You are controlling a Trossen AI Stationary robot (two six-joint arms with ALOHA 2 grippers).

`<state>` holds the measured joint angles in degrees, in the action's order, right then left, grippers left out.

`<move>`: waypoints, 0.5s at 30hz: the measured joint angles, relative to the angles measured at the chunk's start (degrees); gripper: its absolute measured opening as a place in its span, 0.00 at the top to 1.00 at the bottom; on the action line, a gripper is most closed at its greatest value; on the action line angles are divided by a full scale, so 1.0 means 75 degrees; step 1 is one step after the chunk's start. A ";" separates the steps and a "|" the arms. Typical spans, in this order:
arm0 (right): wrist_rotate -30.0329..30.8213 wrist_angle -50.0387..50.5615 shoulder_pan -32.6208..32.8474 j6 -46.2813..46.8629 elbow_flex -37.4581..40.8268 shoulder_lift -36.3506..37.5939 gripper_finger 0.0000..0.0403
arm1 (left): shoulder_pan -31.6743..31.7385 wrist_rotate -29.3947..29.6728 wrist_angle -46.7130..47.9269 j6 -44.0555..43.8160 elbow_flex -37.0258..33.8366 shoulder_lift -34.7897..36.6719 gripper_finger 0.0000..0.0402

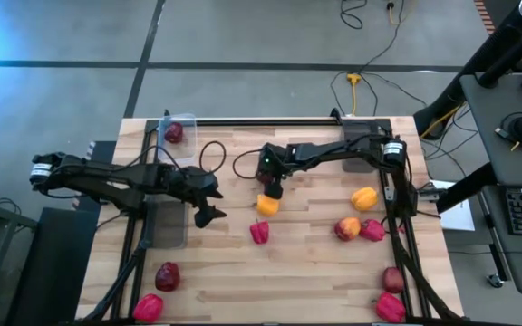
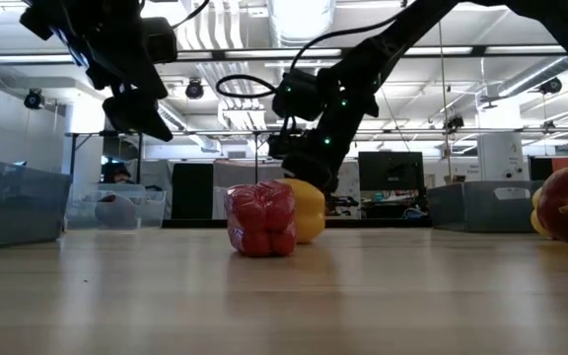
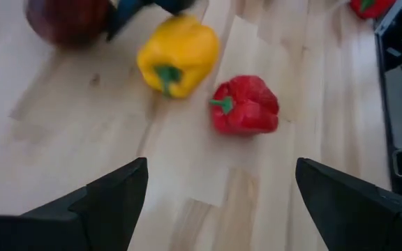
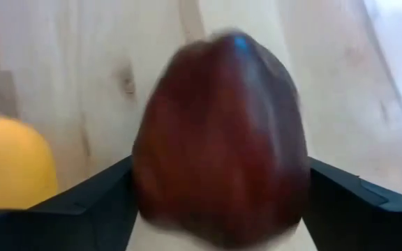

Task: Sort produce into baskets
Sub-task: Put the red apple into the transparent bin

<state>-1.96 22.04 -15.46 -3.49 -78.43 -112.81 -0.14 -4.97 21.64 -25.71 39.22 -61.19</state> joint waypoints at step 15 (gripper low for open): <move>0.0073 0.0159 0.0512 -0.0039 0.0000 0.1394 0.08 | 0.0536 0.0593 -0.1486 0.1562 0.0012 -0.0504 0.14</move>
<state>-1.41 23.24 -11.62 -3.79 -78.43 -102.36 3.88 -0.52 10.49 -14.00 39.31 -64.97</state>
